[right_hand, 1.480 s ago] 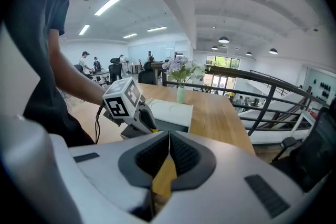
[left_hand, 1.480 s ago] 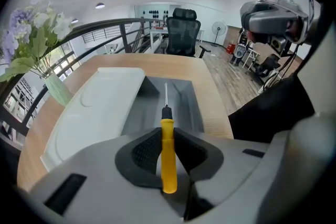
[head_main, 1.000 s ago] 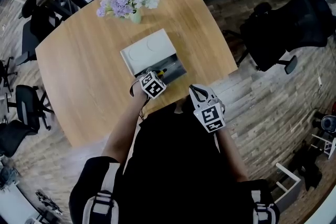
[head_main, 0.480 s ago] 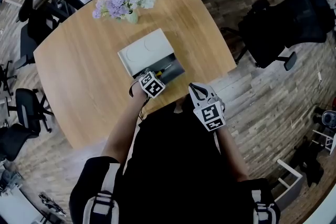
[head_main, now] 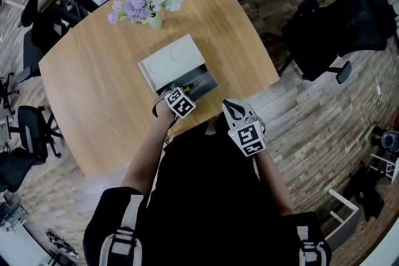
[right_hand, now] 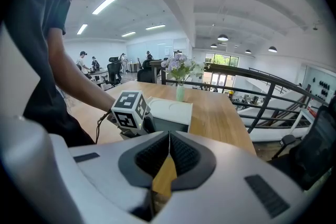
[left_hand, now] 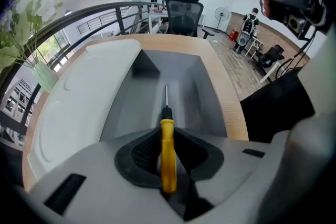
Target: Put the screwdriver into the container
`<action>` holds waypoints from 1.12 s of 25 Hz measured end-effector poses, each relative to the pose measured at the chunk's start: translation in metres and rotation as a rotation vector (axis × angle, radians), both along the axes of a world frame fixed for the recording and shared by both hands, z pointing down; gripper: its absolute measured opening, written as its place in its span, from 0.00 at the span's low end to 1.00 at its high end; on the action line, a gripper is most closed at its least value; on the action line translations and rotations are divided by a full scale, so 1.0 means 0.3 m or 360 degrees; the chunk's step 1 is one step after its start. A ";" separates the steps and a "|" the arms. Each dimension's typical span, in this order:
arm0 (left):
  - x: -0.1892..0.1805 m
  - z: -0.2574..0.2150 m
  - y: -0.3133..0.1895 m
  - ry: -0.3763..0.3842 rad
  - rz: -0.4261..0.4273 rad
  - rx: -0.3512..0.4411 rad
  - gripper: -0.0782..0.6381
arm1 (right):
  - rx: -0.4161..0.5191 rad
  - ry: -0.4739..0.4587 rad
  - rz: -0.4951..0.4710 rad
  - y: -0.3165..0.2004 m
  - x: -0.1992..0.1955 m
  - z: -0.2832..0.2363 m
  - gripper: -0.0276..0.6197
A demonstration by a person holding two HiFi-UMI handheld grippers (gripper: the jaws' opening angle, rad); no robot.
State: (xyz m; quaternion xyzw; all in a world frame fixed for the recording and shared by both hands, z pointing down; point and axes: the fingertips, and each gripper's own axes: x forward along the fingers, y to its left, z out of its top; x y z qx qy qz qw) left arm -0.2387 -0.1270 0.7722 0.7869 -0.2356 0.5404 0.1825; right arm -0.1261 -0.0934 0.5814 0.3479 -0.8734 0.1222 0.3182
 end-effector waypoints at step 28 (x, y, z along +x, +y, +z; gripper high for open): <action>-0.025 -0.118 -0.005 0.0206 -0.0189 0.0133 0.24 | -0.0002 -0.0070 -0.0056 -0.013 -0.014 0.000 0.08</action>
